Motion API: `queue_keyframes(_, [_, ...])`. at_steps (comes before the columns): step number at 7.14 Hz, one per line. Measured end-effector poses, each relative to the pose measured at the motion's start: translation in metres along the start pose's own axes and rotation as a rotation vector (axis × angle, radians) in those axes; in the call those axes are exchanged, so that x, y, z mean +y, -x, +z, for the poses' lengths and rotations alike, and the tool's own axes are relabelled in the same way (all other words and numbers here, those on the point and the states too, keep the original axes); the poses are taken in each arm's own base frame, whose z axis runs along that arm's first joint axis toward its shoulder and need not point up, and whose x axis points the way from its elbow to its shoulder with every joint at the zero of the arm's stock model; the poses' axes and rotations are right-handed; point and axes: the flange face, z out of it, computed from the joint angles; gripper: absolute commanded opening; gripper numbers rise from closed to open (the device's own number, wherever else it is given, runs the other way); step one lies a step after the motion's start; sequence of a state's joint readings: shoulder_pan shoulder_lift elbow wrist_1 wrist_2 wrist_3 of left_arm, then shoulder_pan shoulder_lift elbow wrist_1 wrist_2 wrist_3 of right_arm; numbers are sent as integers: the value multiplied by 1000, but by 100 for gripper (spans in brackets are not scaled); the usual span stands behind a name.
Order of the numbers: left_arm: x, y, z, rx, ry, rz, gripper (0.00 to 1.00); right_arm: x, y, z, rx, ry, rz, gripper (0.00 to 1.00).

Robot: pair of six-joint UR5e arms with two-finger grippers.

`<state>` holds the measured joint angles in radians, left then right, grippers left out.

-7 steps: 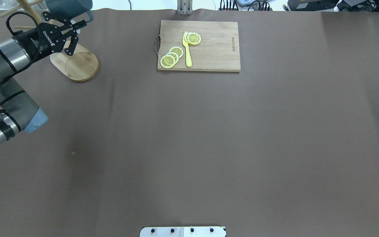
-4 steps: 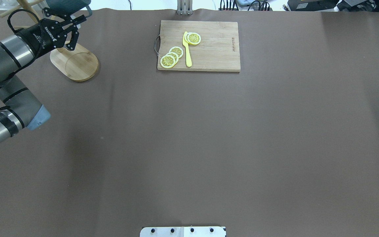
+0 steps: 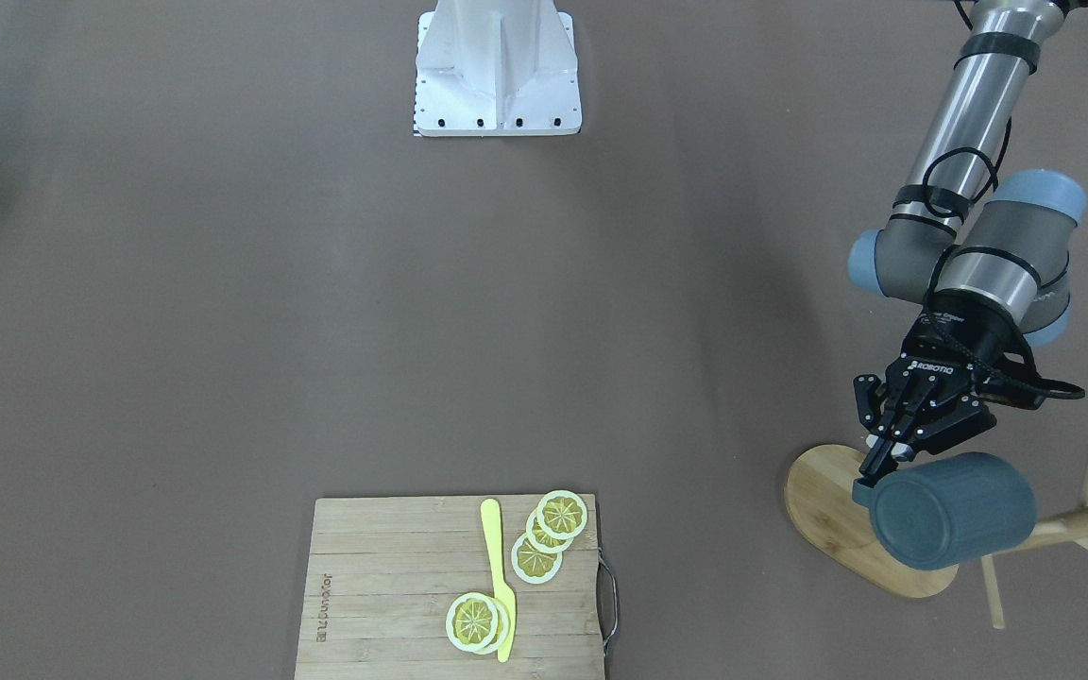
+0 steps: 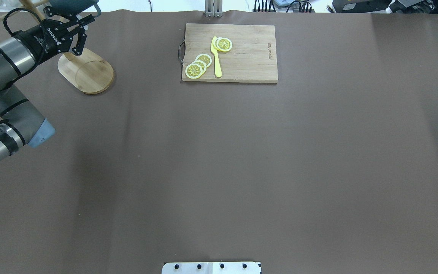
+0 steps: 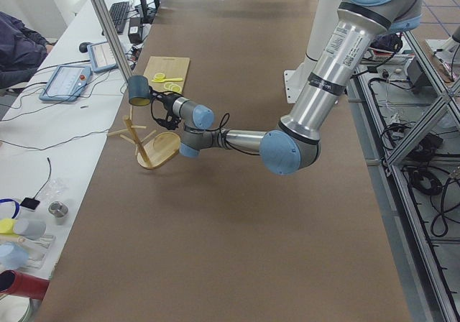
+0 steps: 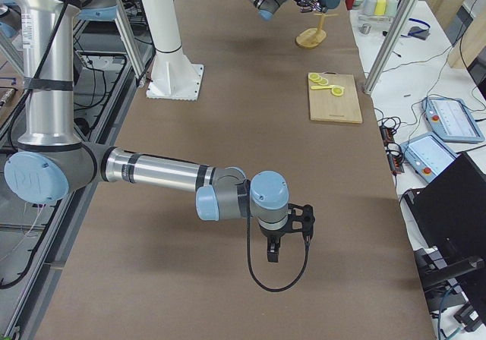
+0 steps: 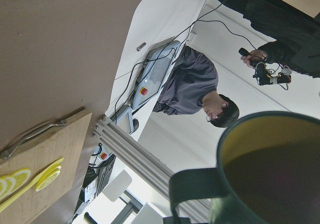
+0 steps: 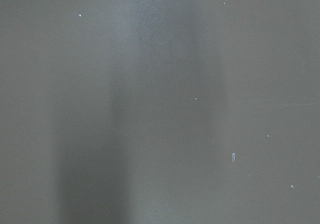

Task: Hang cup on storage rack
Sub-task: 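Raise the mug to the stand's peg with the left gripper, then slide the mug handle onto the top peg with the left gripper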

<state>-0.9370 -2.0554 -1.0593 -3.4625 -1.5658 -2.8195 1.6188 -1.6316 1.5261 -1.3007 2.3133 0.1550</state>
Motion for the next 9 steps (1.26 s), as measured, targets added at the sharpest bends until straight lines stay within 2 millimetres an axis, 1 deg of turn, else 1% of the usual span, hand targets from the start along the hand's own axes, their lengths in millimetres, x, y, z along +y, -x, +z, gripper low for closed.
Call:
queue_keyframes(2, [-8,-8,-2,7,-14,4,0,0,-1,0,0,1,2,100])
queue_keyframes(4, [-18,-11,-6,8,-30,7,0,1,-1,1,0,2,2,100])
queue_keyframes(7, [-43,-4,-17,9,-32,8,0,2,-2,1,0,3,4,100])
queue_keyframes(9, [-54,0,-24,7,-37,7,0,3,-2,2,-1,2,2,100])
